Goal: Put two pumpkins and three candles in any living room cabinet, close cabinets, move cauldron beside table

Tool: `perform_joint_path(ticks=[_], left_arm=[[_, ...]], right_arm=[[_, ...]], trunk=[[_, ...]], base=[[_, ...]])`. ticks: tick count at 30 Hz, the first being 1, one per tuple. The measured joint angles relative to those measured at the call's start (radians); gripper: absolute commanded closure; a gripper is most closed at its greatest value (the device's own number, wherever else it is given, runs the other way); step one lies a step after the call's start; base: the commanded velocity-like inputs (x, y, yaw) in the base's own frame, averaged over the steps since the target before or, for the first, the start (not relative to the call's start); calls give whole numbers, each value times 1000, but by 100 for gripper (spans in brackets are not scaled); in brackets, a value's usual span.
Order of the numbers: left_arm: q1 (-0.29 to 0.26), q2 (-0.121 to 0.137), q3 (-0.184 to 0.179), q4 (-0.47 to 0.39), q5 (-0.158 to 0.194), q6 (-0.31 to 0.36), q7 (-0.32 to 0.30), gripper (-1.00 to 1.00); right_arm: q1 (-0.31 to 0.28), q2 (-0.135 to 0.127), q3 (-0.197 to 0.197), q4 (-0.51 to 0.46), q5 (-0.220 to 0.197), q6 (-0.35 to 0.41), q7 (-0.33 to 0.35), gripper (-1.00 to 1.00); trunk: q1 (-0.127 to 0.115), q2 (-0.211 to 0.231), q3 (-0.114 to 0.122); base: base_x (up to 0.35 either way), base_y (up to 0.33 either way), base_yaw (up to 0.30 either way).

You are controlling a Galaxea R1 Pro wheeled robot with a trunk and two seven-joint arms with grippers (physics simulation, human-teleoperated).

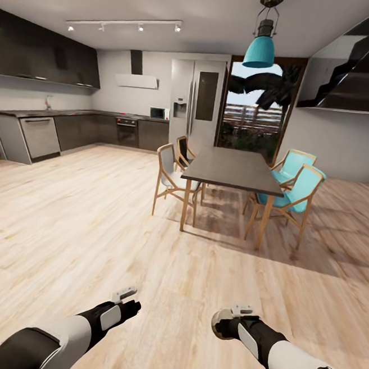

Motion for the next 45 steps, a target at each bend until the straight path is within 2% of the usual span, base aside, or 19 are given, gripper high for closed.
perform_joint_path(ticks=[45], left_arm=[[1, 0, 0, 1, -1, -1, 0, -100]], right_arm=[[0, 0, 2, 0, 0, 0, 1, 100]], trunk=[[0, 0, 0]], base=[[0, 0, 289]])
